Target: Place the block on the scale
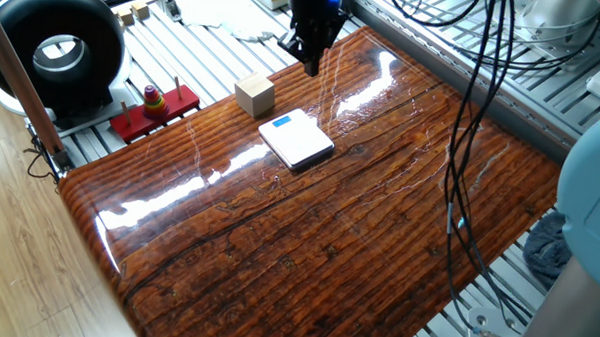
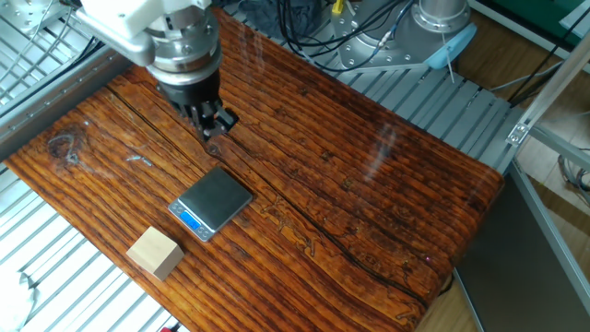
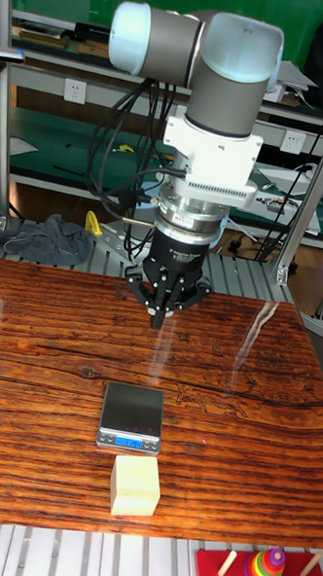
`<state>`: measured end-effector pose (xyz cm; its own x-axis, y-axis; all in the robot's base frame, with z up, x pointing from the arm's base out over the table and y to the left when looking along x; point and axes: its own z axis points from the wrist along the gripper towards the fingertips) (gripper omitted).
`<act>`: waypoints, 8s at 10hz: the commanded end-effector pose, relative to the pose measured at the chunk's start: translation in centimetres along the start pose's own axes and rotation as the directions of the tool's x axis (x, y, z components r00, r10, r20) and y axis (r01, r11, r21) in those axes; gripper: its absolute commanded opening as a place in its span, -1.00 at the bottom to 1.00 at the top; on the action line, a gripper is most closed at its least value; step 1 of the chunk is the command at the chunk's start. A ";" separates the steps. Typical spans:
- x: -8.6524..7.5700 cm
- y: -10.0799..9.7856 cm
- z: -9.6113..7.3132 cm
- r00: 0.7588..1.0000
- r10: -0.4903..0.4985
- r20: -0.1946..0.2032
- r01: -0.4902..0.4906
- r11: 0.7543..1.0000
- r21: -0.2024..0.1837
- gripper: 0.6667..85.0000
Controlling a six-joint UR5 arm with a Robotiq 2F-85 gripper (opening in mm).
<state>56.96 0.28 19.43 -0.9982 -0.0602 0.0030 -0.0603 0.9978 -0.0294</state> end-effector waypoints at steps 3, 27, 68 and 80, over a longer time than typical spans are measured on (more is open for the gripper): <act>-1.1 1.7 0.3 1.000 -0.006 0.013 0.007 0.999 -0.031 -0.99; -7.6 2.0 0.2 0.997 -0.052 0.055 0.051 0.998 0.020 -0.99; -15.2 -1.3 6.1 1.000 0.006 -0.003 -0.006 1.000 -0.024 0.19; -18.2 0.5 10.3 0.988 0.145 0.045 -0.141 0.986 -0.090 0.55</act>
<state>74.47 1.29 10.24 -0.9974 0.0661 -0.0284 0.0647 0.9967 0.0484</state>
